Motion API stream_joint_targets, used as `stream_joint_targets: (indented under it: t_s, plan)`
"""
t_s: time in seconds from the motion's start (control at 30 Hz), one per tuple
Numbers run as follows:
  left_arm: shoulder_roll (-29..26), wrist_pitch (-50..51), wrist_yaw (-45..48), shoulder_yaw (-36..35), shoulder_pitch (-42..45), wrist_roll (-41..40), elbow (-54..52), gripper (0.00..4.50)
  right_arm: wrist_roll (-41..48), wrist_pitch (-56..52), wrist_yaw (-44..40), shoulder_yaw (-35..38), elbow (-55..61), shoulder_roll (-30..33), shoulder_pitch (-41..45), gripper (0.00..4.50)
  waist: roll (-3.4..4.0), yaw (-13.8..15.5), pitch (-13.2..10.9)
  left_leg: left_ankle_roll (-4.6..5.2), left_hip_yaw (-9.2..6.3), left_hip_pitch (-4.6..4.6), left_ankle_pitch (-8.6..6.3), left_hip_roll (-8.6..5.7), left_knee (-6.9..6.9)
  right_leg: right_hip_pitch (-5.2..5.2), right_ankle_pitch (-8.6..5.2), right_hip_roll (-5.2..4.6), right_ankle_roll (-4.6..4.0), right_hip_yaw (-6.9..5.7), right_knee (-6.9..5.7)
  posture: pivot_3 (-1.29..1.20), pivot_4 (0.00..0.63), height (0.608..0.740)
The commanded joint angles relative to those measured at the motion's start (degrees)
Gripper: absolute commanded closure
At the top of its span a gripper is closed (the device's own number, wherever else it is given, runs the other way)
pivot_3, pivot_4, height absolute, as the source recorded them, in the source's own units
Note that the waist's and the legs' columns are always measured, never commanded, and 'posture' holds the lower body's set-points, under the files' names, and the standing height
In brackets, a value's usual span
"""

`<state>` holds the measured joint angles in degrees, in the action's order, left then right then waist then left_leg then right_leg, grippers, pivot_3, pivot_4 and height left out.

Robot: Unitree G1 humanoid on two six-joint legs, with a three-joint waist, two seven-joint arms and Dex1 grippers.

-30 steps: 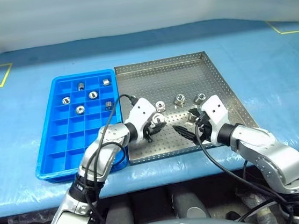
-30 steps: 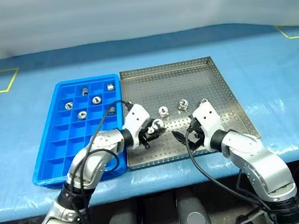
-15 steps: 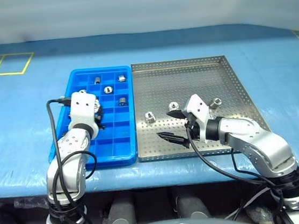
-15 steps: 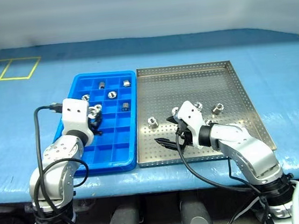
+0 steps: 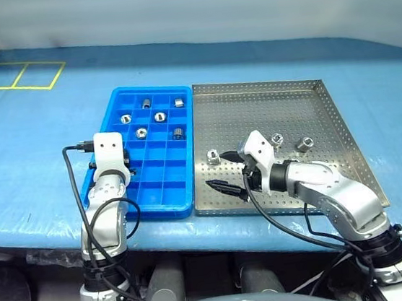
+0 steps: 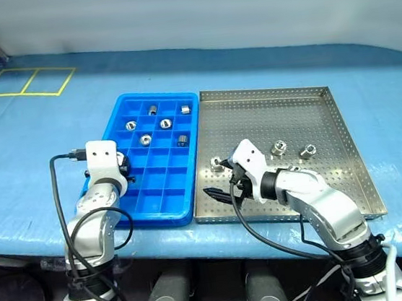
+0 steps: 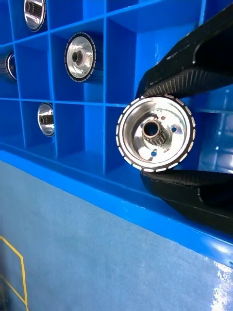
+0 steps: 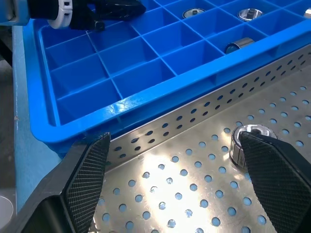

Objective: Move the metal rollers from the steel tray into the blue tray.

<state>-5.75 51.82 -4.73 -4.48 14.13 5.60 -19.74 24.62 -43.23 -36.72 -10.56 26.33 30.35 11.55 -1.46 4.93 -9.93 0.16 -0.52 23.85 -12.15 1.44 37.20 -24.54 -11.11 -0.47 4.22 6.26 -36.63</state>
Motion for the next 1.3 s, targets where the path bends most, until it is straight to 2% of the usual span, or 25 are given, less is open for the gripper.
stream_joint_targets:
  t_s: [0.03, 0.2, 0.33, 0.47, 0.57, 0.67, 0.8, 1.1, 1.3]
  plan:
    - [0.05, -1.76, 0.43, -0.26, 0.79, -0.42, 0.37, 2.38, 0.05, -0.06, 0.97, 1.55, 2.65, 0.28, -0.37, 0.00, 0.00, -0.04, 0.00, 0.00, 0.00, 0.00, 0.00, 0.00, 0.00, 0.00, 0.00, 0.00, 0.00, 0.00, 0.00, 0.22, 0.150, 0.740]
    - [2.16, -5.23, -2.43, -1.05, 1.81, 0.06, 0.70, 0.82, 0.27, -0.31, 2.19, 2.61, 3.39, 0.24, -1.15, 0.00, 0.00, -0.12, 0.00, 0.00, 0.00, 0.02, 0.00, 0.00, 0.00, -0.01, 0.00, 0.00, 0.00, -0.01, 0.01, 0.21, 0.150, 0.740]
    - [4.92, -14.96, 0.46, 0.45, 3.02, -3.33, -0.54, 0.82, 0.42, -0.55, 3.18, 3.80, 4.24, 0.26, -2.02, 0.00, -0.01, -0.12, 0.00, 0.00, -0.01, 0.06, 0.00, 0.00, 0.01, -0.01, 0.01, -0.01, 0.00, -0.02, 0.06, 0.19, 0.150, 0.740]
    - [3.41, -17.45, 14.62, 7.34, 5.16, -10.91, -1.44, 0.82, 0.84, -0.93, 4.12, 5.15, 5.82, 0.39, -3.30, 0.00, 0.00, -0.15, 0.00, -0.01, 0.00, 0.08, 0.00, -0.01, 0.00, -0.01, 0.00, -0.01, -0.01, -0.03, 0.10, 0.17, 0.150, 0.740]
    - [-1.67, -15.51, 25.85, 14.13, 7.86, -14.01, -0.72, 0.82, 0.56, -1.03, 4.79, 5.51, 6.73, 0.72, -4.47, 0.00, 0.00, -1.05, 0.00, -0.02, 0.02, 0.13, -0.01, -0.01, 0.00, 0.00, 0.01, -0.02, 0.00, -0.02, 0.23, 0.14, 0.150, 0.740]
    - [-8.56, -13.63, 33.35, 22.44, 11.47, -11.84, 1.72, 0.82, 0.20, -0.92, 5.76, 5.69, 7.54, 0.67, -5.54, 0.00, 0.01, -2.28, 0.01, -0.01, 0.03, 0.15, -0.02, 0.00, -0.04, -0.02, 0.01, -0.01, 0.00, -0.02, 0.25, 0.11, 0.150, 0.740]
    - [-11.80, -11.27, 35.48, 28.24, 15.17, -9.17, 5.64, 0.82, 0.15, -0.52, 7.23, 6.25, 8.77, 0.28, -7.05, 0.00, 0.07, -4.03, 0.04, -0.01, 0.02, 0.11, -0.02, 0.02, -0.06, -0.01, 0.01, 0.00, 0.00, -0.01, 0.23, 0.07, 0.150, 0.740]
    - [-11.49, -6.97, 30.42, 32.48, 19.36, -0.59, 15.25, 0.82, 0.11, -0.28, 9.87, 7.38, 11.04, -0.13, -10.25, 0.00, 0.07, -6.35, 0.04, 0.00, -0.01, 0.09, -0.01, 0.01, -0.02, -0.01, 0.01, 0.01, 0.02, -0.02, 0.15, 0.02, 0.150, 0.740]
    - [-11.38, -5.99, 33.04, 34.44, 19.03, 0.41, 18.12, 0.82, 0.11, -0.06, 10.77, 7.38, 11.15, -0.58, -10.33, 0.00, 0.07, -7.02, 0.04, 0.00, 0.00, 0.00, -0.01, 0.01, -0.02, -0.01, -0.01, 0.01, -0.01, 0.00, 0.00, 0.02, 0.150, 0.740]
